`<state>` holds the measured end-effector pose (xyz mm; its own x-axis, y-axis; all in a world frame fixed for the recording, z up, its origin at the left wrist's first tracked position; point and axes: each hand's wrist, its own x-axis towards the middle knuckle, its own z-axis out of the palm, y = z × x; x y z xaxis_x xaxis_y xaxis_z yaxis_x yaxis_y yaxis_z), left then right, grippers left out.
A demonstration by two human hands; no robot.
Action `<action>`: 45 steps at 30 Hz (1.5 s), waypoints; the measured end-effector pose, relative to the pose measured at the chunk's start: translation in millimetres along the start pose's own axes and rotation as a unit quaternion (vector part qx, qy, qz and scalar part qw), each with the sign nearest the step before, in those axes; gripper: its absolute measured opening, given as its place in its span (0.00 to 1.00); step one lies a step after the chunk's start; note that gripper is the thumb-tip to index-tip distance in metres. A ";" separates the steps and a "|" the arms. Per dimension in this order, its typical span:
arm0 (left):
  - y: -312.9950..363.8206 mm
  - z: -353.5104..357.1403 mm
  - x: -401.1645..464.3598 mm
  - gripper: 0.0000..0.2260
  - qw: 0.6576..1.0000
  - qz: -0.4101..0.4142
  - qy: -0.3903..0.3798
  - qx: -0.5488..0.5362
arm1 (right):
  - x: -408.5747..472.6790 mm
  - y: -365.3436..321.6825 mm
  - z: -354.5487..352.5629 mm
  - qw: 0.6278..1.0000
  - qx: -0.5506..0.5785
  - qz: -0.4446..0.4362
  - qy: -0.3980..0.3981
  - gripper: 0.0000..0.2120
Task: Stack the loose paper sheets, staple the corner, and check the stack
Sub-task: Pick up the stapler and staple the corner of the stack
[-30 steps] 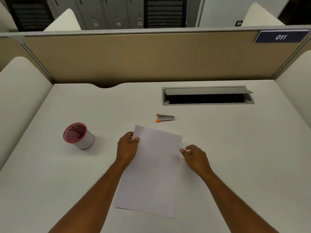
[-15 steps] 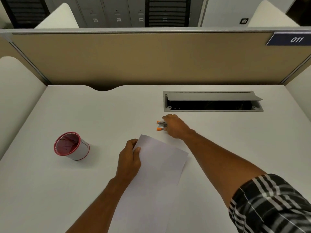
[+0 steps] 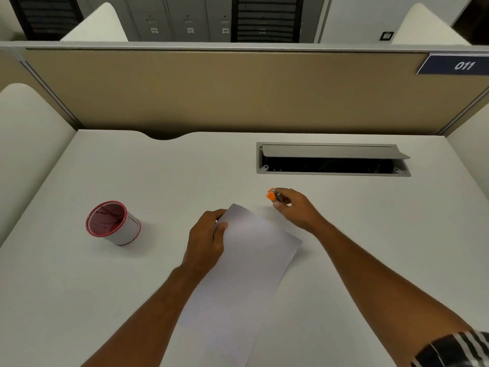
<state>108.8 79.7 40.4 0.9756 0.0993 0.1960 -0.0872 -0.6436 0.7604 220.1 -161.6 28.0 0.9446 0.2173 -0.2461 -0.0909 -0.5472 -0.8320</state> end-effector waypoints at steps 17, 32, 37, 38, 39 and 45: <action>91.2 -17.4 -31.6 0.13 0.969 0.079 -0.234 0.002 | -174.2 -20.8 -60.9 0.991 0.095 -0.011 -0.089 0.11; 129.8 -22.0 -52.1 0.12 0.942 0.182 -0.276 0.057 | -195.8 -46.8 -87.3 0.982 -0.027 -0.091 -0.161 0.15; 133.5 -22.0 -50.5 0.12 0.936 0.196 -0.279 0.082 | -190.2 -48.4 -89.5 0.979 -0.055 -0.100 -0.172 0.14; 134.1 -21.8 -49.7 0.12 0.935 0.198 -0.280 0.087 | -189.5 -48.6 -89.7 0.978 -0.057 -0.101 -0.173 0.14; 134.5 -21.2 -49.0 0.12 0.934 0.200 -0.281 0.091 | -188.7 -48.6 -89.6 0.978 -0.061 -0.102 -0.173 0.14; 137.0 -20.4 -45.4 0.12 0.928 0.209 -0.289 0.110 | -185.5 -47.3 -90.3 0.977 -0.081 -0.101 -0.171 0.14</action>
<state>48.4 2.5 148.3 0.8163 -0.5767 0.0324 -0.5016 -0.6800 0.5348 77.8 -249.0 157.8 0.7743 0.5769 -0.2602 0.1639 -0.5799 -0.7980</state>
